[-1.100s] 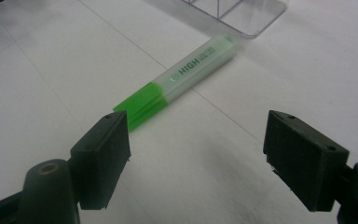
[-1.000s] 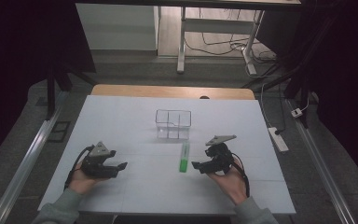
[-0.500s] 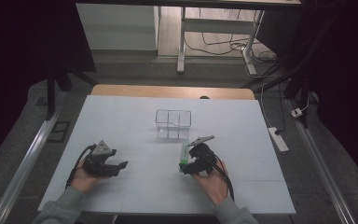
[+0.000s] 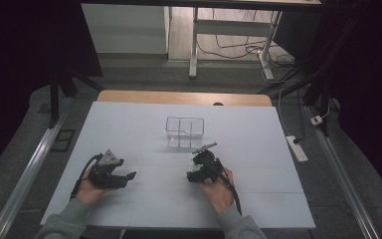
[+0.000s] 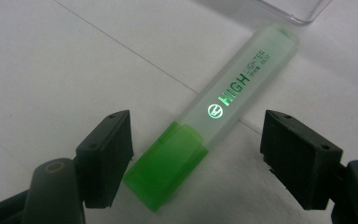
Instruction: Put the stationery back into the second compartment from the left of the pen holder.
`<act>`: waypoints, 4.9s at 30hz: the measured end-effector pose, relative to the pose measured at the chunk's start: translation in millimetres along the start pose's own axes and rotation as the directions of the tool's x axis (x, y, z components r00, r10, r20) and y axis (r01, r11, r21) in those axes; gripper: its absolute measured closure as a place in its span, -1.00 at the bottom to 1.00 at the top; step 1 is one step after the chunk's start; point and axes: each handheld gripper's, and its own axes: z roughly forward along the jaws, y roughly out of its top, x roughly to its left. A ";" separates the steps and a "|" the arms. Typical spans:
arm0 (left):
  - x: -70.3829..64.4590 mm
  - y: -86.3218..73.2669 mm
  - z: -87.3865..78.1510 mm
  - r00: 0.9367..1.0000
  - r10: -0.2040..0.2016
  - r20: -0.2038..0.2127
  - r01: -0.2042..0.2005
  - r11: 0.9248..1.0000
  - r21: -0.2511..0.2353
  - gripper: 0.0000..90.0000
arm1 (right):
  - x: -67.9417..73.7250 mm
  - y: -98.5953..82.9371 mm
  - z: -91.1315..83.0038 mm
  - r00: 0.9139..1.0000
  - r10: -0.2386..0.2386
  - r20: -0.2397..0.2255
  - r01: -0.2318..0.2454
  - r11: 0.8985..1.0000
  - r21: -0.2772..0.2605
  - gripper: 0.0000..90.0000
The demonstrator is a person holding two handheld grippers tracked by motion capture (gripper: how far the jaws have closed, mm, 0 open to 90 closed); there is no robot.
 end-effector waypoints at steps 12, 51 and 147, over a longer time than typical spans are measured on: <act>-0.3 0.1 -0.5 1.000 0.007 0.007 -0.007 1.000 -0.007 -0.34 | 5.6 8.0 5.4 0.997 0.026 0.066 -0.031 0.996 0.079 -0.26; -5.2 3.5 -1.9 0.999 0.046 0.005 -0.046 0.999 -0.011 -0.33 | -17.4 6.7 -33.7 0.989 -0.113 -0.096 0.110 0.993 -0.033 0.48; -76.9 81.2 50.2 0.840 0.464 0.281 -0.508 0.855 0.106 0.45 | -3.6 18.0 -46.8 0.832 -0.493 -0.252 0.436 0.864 -0.253 -0.21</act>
